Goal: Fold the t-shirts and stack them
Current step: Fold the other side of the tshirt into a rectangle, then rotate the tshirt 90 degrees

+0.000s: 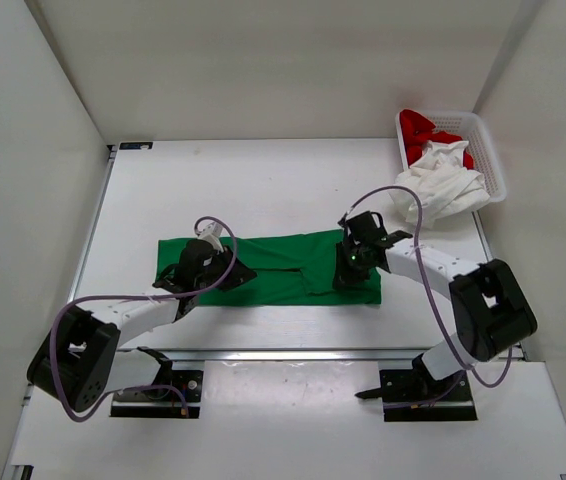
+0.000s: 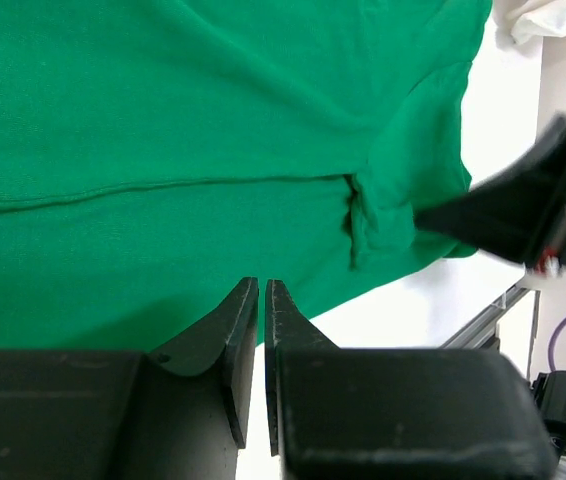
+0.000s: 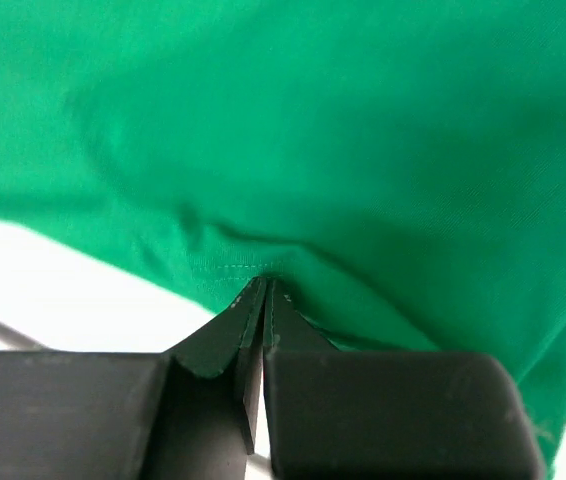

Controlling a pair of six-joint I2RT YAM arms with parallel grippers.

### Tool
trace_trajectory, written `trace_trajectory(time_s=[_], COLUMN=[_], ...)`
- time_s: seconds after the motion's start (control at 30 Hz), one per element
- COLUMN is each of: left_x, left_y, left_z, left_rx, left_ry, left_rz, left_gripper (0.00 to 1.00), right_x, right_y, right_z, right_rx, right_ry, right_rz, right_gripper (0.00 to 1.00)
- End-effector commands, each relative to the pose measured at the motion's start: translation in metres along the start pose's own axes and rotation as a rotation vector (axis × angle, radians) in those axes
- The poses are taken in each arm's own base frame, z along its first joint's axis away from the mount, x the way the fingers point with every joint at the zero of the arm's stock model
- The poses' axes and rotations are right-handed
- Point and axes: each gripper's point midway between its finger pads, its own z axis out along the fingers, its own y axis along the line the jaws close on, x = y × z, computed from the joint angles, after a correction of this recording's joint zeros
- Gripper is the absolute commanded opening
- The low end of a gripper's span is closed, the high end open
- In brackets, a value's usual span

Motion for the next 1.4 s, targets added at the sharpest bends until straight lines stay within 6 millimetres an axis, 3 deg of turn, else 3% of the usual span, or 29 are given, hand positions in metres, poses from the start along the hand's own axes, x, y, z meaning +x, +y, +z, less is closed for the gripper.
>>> trace_trajectory(time_s=[0.0,0.07,0.13,0.23,0.3,0.4,0.5,0.53,0.63,0.73,0.8,0.87,0.9,0.93,0.97,1.0,1.03,1.1,1.13,1.2,1.23,1.27,1.3,1.33,1.37], left_x=[-0.007,-0.011,-0.018,-0.027,-0.030,-0.040,-0.052,-0.050,-0.045,-0.043,-0.039,-0.039,-0.044,-0.048,-0.052,-0.053,-0.054,-0.061,-0.061,-0.054,-0.052,-0.055,-0.053,-0.058,-0.053], left_y=[-0.007,-0.010,-0.013,-0.020,-0.023,-0.018,0.002,0.007,-0.005,-0.022,-0.020,-0.018,-0.017,-0.016,-0.018,-0.012,-0.006,-0.012,-0.011,-0.008,-0.006,-0.007,-0.004,-0.005,0.001], left_z=[-0.005,-0.007,-0.008,-0.009,-0.010,-0.010,-0.006,-0.004,-0.003,-0.007,-0.011,-0.017,-0.021,-0.025,-0.028,-0.031,-0.034,-0.039,-0.040,-0.038,-0.038,-0.038,-0.037,-0.038,-0.038], left_rx=[0.040,0.049,0.054,0.058,0.058,0.051,0.001,-0.001,0.025,0.020,0.019,0.033,0.037,0.041,0.045,0.023,0.009,0.017,0.011,0.003,-0.006,-0.004,-0.011,-0.014,-0.034], left_ry=[-0.027,-0.035,-0.050,-0.068,-0.078,-0.100,-0.117,-0.101,-0.081,-0.083,-0.076,-0.078,-0.089,-0.096,-0.106,-0.103,-0.108,-0.123,-0.123,-0.096,-0.089,-0.095,-0.086,-0.100,-0.082], left_rz=[0.010,0.013,0.013,0.025,0.037,0.004,-0.049,-0.067,-0.039,0.041,0.040,0.025,0.011,0.015,0.018,0.012,0.007,0.020,0.025,0.027,0.023,0.025,0.021,0.022,0.015], left_gripper=[0.19,0.19,0.20,0.20,0.20,0.21,0.20,0.19,0.19,0.20,0.21,0.21,0.21,0.21,0.21,0.21,0.21,0.22,0.22,0.23,0.24,0.26,0.26,0.26,0.27], right_x=[0.029,0.048,0.047,0.016,-0.010,-0.016,-0.020,-0.031,-0.055,-0.067,-0.072,-0.103,-0.103,-0.136,-0.166,-0.166,-0.209,-0.287,-0.294,-0.357,-0.354,-0.373,-0.372,-0.380,-0.362], right_y=[0.021,0.036,0.038,0.042,0.032,0.007,0.000,0.007,0.005,-0.002,-0.006,-0.001,-0.009,-0.006,-0.003,-0.024,-0.008,-0.003,-0.009,0.007,0.002,0.013,0.025,0.039,0.038], right_z=[-0.021,-0.028,-0.036,-0.048,-0.050,-0.034,-0.013,-0.011,0.008,0.036,0.057,0.067,0.083,0.080,0.092,0.116,0.108,0.115,0.116,0.084,0.077,0.046,0.025,-0.022,-0.017], right_rx=[-0.061,-0.080,-0.062,-0.095,-0.100,-0.099,-0.068,-0.077,-0.090,-0.063,-0.071,-0.086,-0.065,-0.082,-0.092,-0.045,-0.070,-0.094,-0.069,-0.096,-0.077,-0.078,-0.111,-0.128,-0.108], right_ry=[0.056,0.084,0.067,-0.049,-0.142,-0.156,-0.147,-0.170,-0.195,-0.174,-0.138,-0.176,-0.148,-0.196,-0.224,-0.176,-0.224,-0.326,-0.313,-0.434,-0.401,-0.452,-0.451,-0.505,-0.449], right_rz=[-0.051,-0.108,-0.120,-0.090,-0.039,0.066,0.081,0.074,0.119,0.173,0.223,0.229,0.241,0.241,0.223,0.250,0.214,0.145,0.144,0.074,0.075,0.045,0.019,-0.017,-0.018], right_gripper=[0.00,0.00,0.00,0.00,0.01,0.00,0.00,0.00,0.00,0.00,0.00,0.00,0.00,0.00,0.00,0.00,0.00,0.00,0.00,0.00,0.00,0.01,0.03,0.05,0.08])
